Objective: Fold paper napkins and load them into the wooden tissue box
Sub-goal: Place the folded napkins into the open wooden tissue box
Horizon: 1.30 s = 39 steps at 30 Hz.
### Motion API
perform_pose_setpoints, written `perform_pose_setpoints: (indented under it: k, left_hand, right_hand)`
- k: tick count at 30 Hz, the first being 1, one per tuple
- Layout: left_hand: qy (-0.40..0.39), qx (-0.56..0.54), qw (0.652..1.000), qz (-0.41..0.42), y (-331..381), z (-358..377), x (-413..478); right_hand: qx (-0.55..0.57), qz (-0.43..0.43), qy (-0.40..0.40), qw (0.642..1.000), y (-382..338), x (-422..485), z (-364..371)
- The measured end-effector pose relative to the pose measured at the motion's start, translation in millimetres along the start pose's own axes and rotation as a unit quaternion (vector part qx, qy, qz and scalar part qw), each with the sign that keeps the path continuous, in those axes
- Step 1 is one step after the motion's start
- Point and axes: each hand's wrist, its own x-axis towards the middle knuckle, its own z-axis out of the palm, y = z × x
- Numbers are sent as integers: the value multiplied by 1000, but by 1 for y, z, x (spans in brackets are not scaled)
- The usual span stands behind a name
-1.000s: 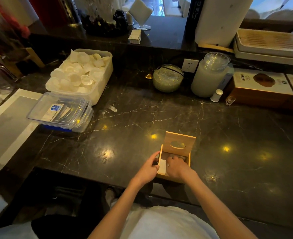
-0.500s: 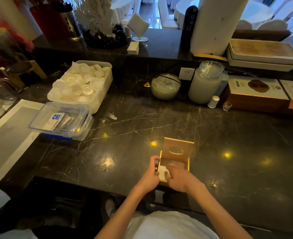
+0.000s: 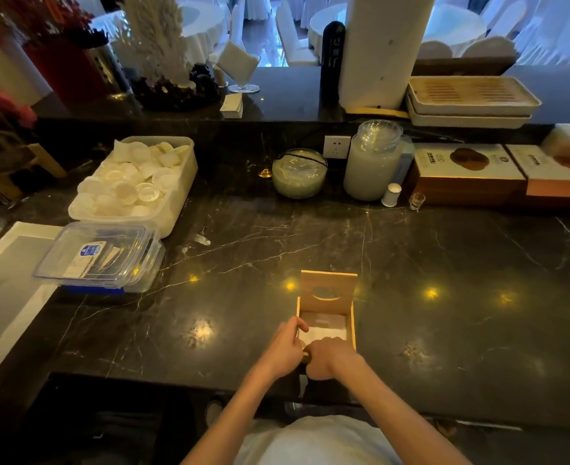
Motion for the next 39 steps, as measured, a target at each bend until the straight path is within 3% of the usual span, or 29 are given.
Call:
perform_pose_setpoints:
  k: [4,6,9,15,17,22,25,32,39]
  left_hand:
    - [-6,22,1000,-3,0,-1,2]
    - [-24,51,998,-5,4,-3,5]
    - [-49,100,993,-24,16,-4,12]
    - [-62,219,972,-57,26,4,22]
    - [-56,240,967,-59,23,9,21]
    - [-32,268,960,-80,24,15,24]
    - [-28,272,957,-92,27,16,22]
    - [-29,266,958,-107,27,16,7]
    - [-3,147,983,-106,22,26,-24]
  right_hand:
    - [103,-27,75,991,15,-9,7]
    - [199,-37,206,957,31,-16,14]
    - [194,-36,366,909,55,-17,22]
    - [165,13,425,890,42,-5,41]
    - [136,60,414,898,49,-6,42]
    - [128,71,240,960,64,-2,28]
    - [77,95,191,974,61,6,21]
    - [75,113,215,967,55,9,27]
    - [71,123,228,963,46,-3,44]
